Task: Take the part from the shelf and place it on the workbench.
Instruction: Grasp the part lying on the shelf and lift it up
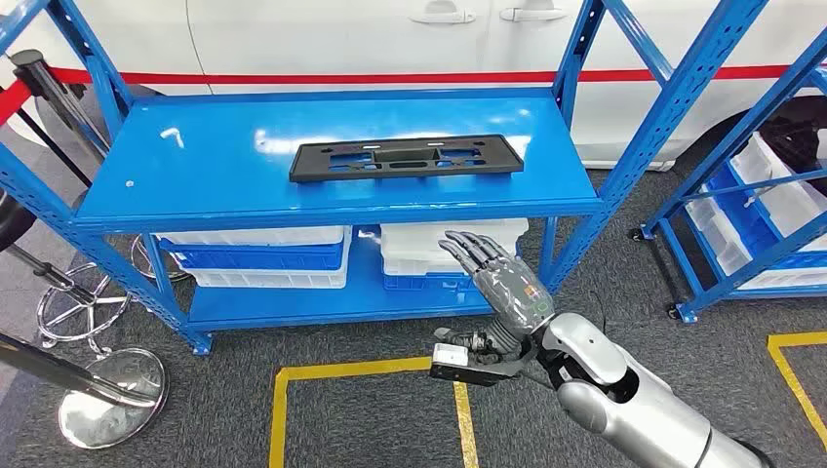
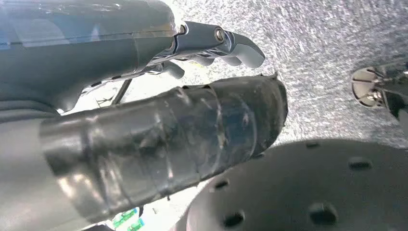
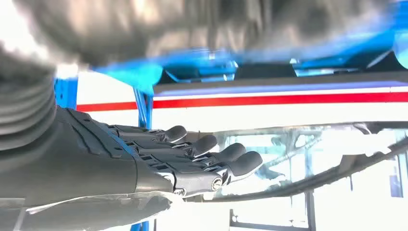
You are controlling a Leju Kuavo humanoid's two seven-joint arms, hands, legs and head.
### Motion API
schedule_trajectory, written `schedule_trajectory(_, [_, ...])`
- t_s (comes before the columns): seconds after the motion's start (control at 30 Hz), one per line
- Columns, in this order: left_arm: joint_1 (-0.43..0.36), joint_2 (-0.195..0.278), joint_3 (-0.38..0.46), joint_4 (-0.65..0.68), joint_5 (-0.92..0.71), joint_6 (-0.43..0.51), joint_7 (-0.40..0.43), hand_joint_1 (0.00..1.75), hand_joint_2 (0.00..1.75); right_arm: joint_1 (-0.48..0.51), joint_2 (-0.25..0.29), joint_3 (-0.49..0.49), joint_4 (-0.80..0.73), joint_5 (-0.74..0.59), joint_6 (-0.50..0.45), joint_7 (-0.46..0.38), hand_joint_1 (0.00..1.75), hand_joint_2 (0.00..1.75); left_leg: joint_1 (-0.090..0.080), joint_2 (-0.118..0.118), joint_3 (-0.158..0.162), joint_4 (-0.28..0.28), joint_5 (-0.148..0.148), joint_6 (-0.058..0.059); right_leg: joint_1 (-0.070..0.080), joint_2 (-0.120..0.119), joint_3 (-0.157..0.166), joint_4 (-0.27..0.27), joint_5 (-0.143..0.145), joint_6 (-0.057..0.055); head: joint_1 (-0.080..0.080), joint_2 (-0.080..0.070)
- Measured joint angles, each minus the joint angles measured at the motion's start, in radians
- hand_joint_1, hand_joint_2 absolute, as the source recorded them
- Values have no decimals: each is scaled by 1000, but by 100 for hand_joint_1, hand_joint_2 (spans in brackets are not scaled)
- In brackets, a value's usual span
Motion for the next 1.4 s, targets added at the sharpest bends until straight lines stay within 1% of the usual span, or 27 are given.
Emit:
schedule_trajectory(0.07, [1,-2,-1,0,0,0,0,0,0,5,0,-6,-3,-3,0,6,0,175,-1,0,10,-1,-7,-2,4,0,33,-81,45,-9,0,0])
schedule_trajectory(0.1, [1,-5,-3,1,0,0,0,0,0,11,0,-11,-6,-4,0,12,0,175,-3,-1,16,0,-13,-5,9,-1,58,-143,73,-16,0,0])
schedule_trajectory(0.13, [0,-7,-4,2,1,0,0,0,0,16,1,-16,-9,-4,-1,17,0,175,-4,-1,19,0,-17,-9,13,-2,73,-183,85,-22,0,0])
schedule_trajectory(0.2, [-3,-10,-7,6,1,-1,0,0,0,28,2,-22,-16,4,-4,26,0,175,-4,-1,20,-3,-22,-19,20,-2,81,-206,78,-27,0,0])
schedule_trajectory(0.3, [-7,-12,-14,12,2,-3,-1,0,0,43,5,-30,-27,14,-8,33,0,175,-4,2,17,19,-43,-36,9,0,99,-225,77,-36,0,0])
schedule_trajectory(0.33, [-7,-13,-15,14,2,-4,-2,0,0,45,7,-31,-29,16,-9,34,0,175,-3,3,-2,60,-63,-40,5,-1,107,-230,75,-41,0,0])
schedule_trajectory(0.4, [-6,-14,-18,19,2,-8,-6,0,0,50,12,-32,-29,23,-10,34,0,175,1,3,-76,192,-113,-48,6,-3,118,-232,67,-47,0,0])
schedule_trajectory(0.43, [-6,-15,-20,21,1,-10,-9,0,0,53,14,-32,-29,26,-10,34,0,175,3,4,-113,248,-126,-51,7,-3,122,-232,62,-47,0,0])
schedule_trajectory(0.47, [-6,-15,-21,22,1,-11,-13,0,0,56,17,-32,-29,28,-10,35,0,175,5,4,-138,276,-121,-54,6,-3,128,-232,57,-47,0,0])
schedule_trajectory(0.5, [-5,-16,-21,24,0,-12,-15,0,0,58,20,-32,-29,30,-10,35,0,175,6,4,-143,262,-94,-56,6,-2,135,-231,51,-45,0,0])
schedule_trajectory(0.57, [-4,-16,-22,29,0,-13,-18,0,0,59,25,-32,-29,31,-10,35,0,175,7,5,-100,138,-5,-53,5,-1,152,-228,37,-40,0,0])
schedule_trajectory(0.6, [-4,-16,-22,31,0,-13,-19,0,0,59,26,-32,-29,31,-10,35,0,175,6,6,-72,73,25,-50,6,-1,158,-225,29,-35,0,0])
schedule_trajectory(0.63, [-4,-16,-22,34,0,-14,-23,0,0,58,27,-32,-29,32,-10,36,0,175,5,6,-53,28,40,-46,8,-1,161,-224,23,-30,0,0])
schedule_trajectory(0.67, [-6,-18,-23,37,0,-16,-27,0,0,58,27,-32,-29,33,-10,36,0,175,4,6,-45,9,39,-41,10,-1,161,-223,19,-25,0,0])
schedule_trajectory(0.77, [-10,-24,-24,45,0,-21,-36,0,0,56,35,-32,-29,38,-10,36,0,175,4,3,-38,-1,32,-24,10,-1,164,-222,10,-9,0,0])
schedule_trajectory(0.83, [-12,-27,-26,51,-1,-24,-39,0,0,51,40,-33,-28,42,-10,36,0,175,8,4,-28,-10,29,-12,7,-1,141,-167,-20,1,0,0])
schedule_trajectory(0.9, [-12,-28,-28,56,-2,-26,-41,0,0,47,46,-33,-26,46,-10,36,0,175,8,5,-20,-12,23,-4,4,-2,70,-40,-70,7,1,0])
schedule_trajectory(0.93, [-12,-29,-29,58,-2,-26,-42,0,0,47,51,-33,-23,46,-9,37,0,175,7,5,-16,-11,19,-2,4,-2,29,22,-85,9,0,0])
schedule_trajectory(0.97, [-12,-30,-29,59,-2,-27,-43,0,0,48,55,-33,-21,47,-9,37,0,175,7,4,-11,-11,14,-1,3,-2,-1,60,-84,10,0,0])
schedule_trajectory(1.0, [-12,-31,-30,60,-2,-27,-43,0,0,48,59,-33,-18,47,-9,38,0,175,7,3,-4,-10,8,-2,3,-2,-13,60,-62,10,0,0])
schedule_trajectory(1.03, [-12,-32,-31,60,-2,-28,-43,0,0,47,63,-33,-16,47,-9,38,0,175,7,2,5,-9,1,-3,3,-2,-5,22,-21,8,0,0])
schedule_trajectory(1.1, [-12,-35,-33,62,-2,-28,-44,0,0,45,67,-32,-14,47,-9,39,0,175,5,-1,24,-8,-14,-9,5,-2,41,-108,63,1,1,0])
schedule_trajectory(1.13, [-13,-36,-34,63,-2,-28,-44,0,0,42,69,-32,-13,48,-9,40,0,175,3,-1,29,-7,-20,-14,8,-2,62,-161,82,-4,1,0])
schedule_trajectory(1.2, [-16,-37,-37,65,-3,-29,-47,0,0,35,77,-32,-10,54,-8,41,0,175,0,-2,31,-8,-29,-25,13,-1,79,-199,78,-14,1,0])
schedule_trajectory(1.3, [-20,-38,-40,66,-2,-30,-51,0,0,24,93,-32,-6,63,-8,43,0,175,1,2,32,2,-44,-41,8,3,91,-211,72,-29,0,0])
schedule_trajectory(1.37, [-20,-38,-41,66,0,-30,-52,0,0,17,103,-32,-4,65,-8,44,0,175,2,4,-6,87,-85,-48,4,2,103,-219,67,-41,0,0])
schedule_trajectory(1.4, [-20,-38,-41,67,2,-30,-52,0,0,14,106,-32,-1,65,-8,45,0,175,2,4,-46,157,-111,-50,5,1,108,-219,62,-45,0,0])
